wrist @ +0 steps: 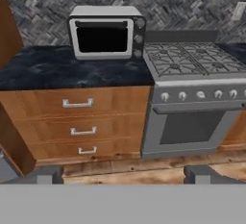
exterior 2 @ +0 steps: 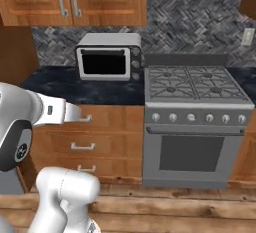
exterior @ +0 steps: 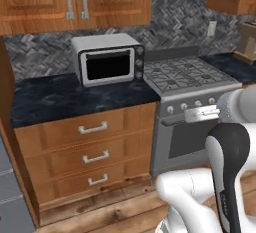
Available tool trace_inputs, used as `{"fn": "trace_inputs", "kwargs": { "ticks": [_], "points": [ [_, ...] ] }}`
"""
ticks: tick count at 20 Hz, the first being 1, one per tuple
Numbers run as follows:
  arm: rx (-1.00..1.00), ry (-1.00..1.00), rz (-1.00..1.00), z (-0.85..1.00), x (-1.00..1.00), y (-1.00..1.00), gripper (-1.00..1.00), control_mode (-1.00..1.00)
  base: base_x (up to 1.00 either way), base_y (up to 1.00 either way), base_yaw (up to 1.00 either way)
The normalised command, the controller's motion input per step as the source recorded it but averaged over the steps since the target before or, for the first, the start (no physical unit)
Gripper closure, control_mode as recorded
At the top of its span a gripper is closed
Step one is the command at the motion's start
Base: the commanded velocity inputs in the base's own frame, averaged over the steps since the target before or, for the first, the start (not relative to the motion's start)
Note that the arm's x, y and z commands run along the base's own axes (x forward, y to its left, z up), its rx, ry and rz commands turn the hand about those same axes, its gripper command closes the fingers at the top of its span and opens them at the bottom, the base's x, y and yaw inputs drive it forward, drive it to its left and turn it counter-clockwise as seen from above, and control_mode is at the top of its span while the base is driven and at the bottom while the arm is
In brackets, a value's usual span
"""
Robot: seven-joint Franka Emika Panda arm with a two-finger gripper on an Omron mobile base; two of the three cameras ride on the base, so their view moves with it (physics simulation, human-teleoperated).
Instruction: Navigate to the toaster oven.
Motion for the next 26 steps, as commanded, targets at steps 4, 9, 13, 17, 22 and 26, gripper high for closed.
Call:
{"fn": "trace_inputs", "kwargs": {
  "ticks": [4, 9, 13, 17, 22, 26],
  "points": [
    [0.00, 0.00, 0.00, 0.00, 0.00, 0.00, -1.00, 1.00, 0.57, 0.61, 0.24],
    [0.00, 0.00, 0.00, 0.00, 0.00, 0.00, -1.00, 1.00, 0.87, 0.03, 0.36],
    [0.00, 0.00, 0.00, 0.00, 0.00, 0.00, -1.00, 1.00, 0.70, -0.35, 0.27],
    [0.00, 0.00, 0.00, 0.00, 0.00, 0.00, -1.00, 1.00, 0.82, -0.51, 0.04],
    [0.00, 0.00, 0.00, 0.00, 0.00, 0.00, -1.00, 1.00, 1.00, -0.07, 0.00],
    [0.00, 0.00, 0.00, 0.00, 0.00, 0.00, -1.00, 1.00, 0.99, -0.03, -0.06]
  ]
}}
